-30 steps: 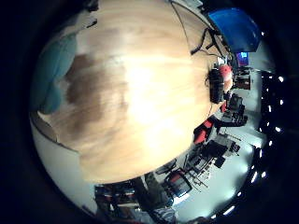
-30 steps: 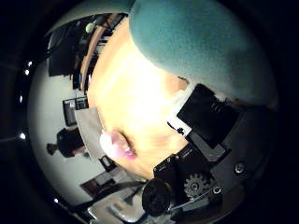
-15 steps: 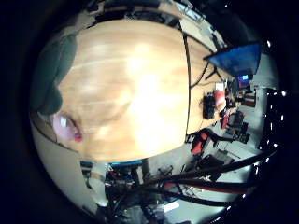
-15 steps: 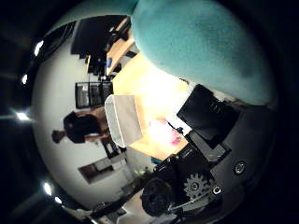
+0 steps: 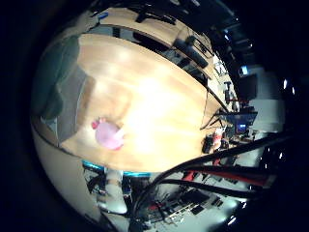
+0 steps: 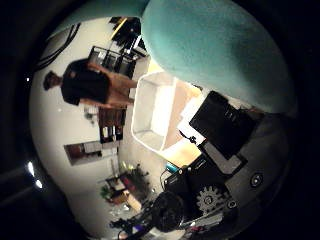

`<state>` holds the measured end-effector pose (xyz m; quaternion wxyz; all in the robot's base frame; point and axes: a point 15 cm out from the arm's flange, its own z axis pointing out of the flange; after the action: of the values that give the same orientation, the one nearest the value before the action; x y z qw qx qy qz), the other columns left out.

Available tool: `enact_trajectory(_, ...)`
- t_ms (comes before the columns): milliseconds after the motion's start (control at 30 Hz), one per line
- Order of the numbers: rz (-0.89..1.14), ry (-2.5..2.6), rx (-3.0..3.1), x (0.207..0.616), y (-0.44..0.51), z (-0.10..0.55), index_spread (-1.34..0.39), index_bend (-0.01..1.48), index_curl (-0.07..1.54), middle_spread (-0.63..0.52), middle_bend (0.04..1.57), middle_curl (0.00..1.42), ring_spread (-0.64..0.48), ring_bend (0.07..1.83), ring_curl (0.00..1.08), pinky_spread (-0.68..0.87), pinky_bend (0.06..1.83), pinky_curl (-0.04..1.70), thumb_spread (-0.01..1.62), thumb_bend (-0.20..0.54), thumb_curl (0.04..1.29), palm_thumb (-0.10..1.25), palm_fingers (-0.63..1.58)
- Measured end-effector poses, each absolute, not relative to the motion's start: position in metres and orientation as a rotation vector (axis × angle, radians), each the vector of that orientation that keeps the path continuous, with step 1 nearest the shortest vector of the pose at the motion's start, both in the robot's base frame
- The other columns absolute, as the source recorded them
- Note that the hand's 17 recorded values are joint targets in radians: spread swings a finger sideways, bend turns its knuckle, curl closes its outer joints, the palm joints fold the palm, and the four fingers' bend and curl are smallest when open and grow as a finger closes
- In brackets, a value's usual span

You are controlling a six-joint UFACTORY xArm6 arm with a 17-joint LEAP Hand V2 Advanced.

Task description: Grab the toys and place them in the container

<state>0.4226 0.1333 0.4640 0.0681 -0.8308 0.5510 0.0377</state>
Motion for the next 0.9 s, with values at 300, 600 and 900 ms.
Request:
enact_trajectory(300,0.143,1.453,-2.644,0.390,0.246,0.449,-0.57,0.29,0.62,-0.43,0.72,0.64,-0.35,1.16,0.46,-0.63,1.05,0.30,0.89,-0.016,0.44,1.17,1.17)
enact_trajectory(600,0.158,1.318,-2.722,0.372,0.312,0.426,-0.58,0.27,0.65,-0.42,0.71,0.64,-0.35,1.16,0.46,-0.63,1.04,0.31,0.92,-0.022,0.44,1.13,1.17)
enact_trajectory(900,0.128,1.248,-2.769,0.361,0.337,0.418,-0.58,0.27,0.68,-0.40,0.71,0.65,-0.35,1.13,0.45,-0.61,1.02,0.31,1.01,-0.050,0.41,1.01,1.13)
